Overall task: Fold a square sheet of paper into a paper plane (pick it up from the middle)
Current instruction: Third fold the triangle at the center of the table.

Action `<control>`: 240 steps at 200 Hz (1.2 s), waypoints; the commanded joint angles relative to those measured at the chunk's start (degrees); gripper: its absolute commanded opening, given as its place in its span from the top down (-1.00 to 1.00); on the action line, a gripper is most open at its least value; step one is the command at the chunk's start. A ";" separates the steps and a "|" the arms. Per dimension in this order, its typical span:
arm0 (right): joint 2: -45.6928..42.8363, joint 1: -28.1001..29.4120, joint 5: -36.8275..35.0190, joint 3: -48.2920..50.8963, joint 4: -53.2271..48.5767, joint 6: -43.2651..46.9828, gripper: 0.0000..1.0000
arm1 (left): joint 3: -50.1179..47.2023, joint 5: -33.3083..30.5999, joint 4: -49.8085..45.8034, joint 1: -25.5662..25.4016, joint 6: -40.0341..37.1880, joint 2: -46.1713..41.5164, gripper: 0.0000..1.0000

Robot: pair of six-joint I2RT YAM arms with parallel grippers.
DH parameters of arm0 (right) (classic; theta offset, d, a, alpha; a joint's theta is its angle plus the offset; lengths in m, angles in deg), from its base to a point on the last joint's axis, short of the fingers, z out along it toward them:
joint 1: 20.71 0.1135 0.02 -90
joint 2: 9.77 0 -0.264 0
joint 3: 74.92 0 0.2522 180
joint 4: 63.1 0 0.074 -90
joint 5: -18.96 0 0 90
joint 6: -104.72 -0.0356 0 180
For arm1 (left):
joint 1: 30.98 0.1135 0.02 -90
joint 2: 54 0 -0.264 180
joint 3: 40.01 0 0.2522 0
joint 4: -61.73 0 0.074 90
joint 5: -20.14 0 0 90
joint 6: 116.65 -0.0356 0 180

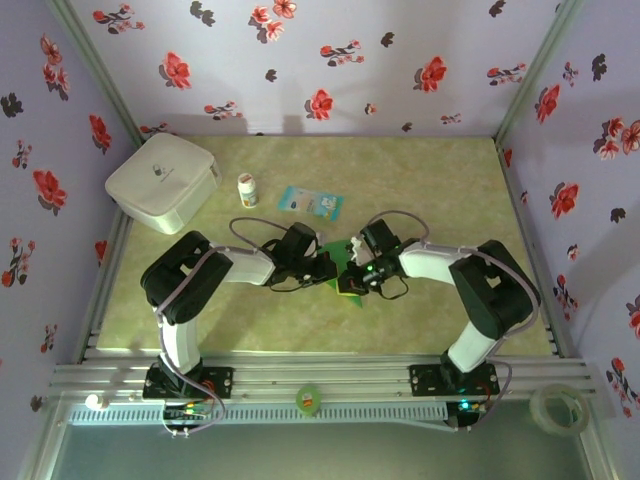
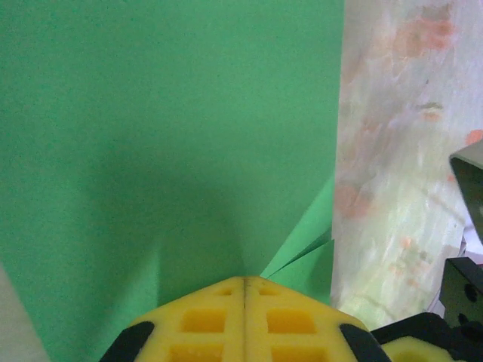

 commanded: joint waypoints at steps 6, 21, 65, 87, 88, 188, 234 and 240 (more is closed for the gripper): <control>1.58 0.63 -2.48 -1.10 3.40 -3.62 0.89 | -2.45 -3.26 -5.73 0.41 -0.15 2.72 1.00; 2.28 0.62 -4.63 -1.09 3.22 -3.90 0.89 | -2.50 -3.22 -5.60 0.41 -0.15 2.74 1.00; 3.18 0.62 -6.70 3.19 5.07 -6.12 0.90 | -2.73 -3.20 -4.98 0.69 0.35 2.62 1.00; 0.72 0.58 -6.28 5.76 5.00 -6.47 0.88 | -3.05 -3.21 -4.43 1.04 0.56 2.80 1.00; 0.58 0.60 -6.15 5.89 5.02 -6.47 0.89 | -3.07 -3.21 -4.44 1.05 0.55 2.81 1.00; -7.57 -3.69 -3.36 12.98 0.24 -3.10 0.79 | -3.68 -3.20 -4.33 1.62 0.44 3.34 1.00; -10.50 -6.29 -2.42 16.42 -0.59 -2.96 0.77 | -3.87 -3.20 -4.06 1.66 0.67 3.17 1.00; -10.95 -6.56 -2.46 16.84 -0.57 -3.03 0.77 | -3.89 -3.20 -4.06 1.66 0.70 3.13 1.00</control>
